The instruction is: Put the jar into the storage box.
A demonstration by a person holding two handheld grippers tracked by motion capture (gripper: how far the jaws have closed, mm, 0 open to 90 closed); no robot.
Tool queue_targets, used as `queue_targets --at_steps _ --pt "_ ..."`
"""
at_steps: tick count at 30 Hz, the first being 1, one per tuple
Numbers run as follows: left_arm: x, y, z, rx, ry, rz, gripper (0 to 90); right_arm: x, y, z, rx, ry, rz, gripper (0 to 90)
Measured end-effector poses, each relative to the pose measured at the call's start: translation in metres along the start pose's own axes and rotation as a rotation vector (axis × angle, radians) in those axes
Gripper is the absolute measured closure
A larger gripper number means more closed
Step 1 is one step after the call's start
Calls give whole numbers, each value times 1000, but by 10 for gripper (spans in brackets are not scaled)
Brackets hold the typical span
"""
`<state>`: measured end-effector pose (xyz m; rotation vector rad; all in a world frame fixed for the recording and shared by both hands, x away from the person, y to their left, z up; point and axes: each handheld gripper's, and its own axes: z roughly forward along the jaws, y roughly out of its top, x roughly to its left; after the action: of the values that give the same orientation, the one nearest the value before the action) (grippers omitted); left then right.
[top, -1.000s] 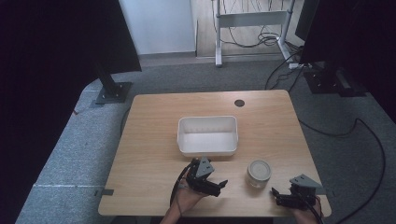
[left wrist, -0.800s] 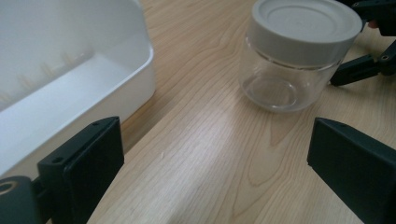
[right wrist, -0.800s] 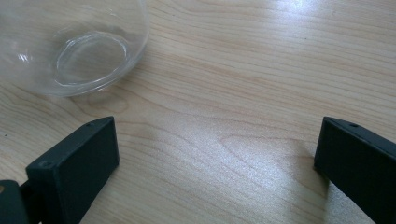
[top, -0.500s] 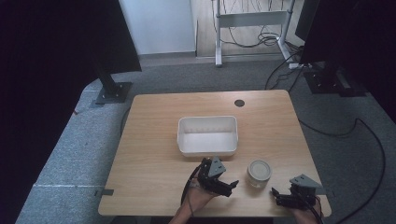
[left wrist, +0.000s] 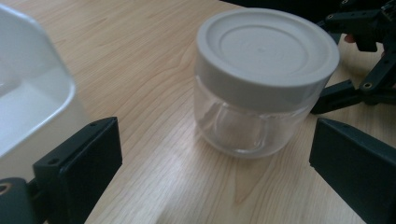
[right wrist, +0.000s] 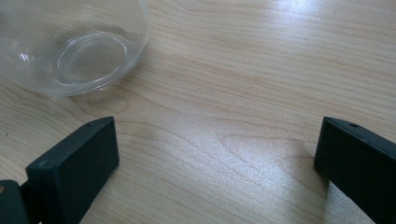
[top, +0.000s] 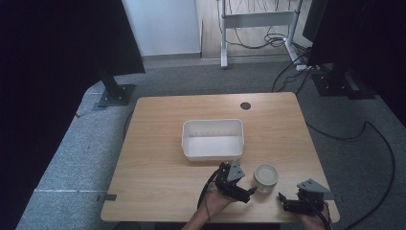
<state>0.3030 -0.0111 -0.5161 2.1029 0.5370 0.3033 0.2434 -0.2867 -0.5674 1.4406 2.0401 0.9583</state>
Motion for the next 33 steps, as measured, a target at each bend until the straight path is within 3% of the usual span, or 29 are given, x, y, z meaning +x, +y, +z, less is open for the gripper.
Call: queue_targets --at_steps 7,19,33 --pt "-4 5 14 6 -27 -2 14 0 0 0 -1 3 2 0" --pt "-15 11 33 2 -35 1 14 -1 0 0 -2 7 5 0" --pt "-22 17 57 26 2 14 17 -1 0 -1 -4 11 7 0"
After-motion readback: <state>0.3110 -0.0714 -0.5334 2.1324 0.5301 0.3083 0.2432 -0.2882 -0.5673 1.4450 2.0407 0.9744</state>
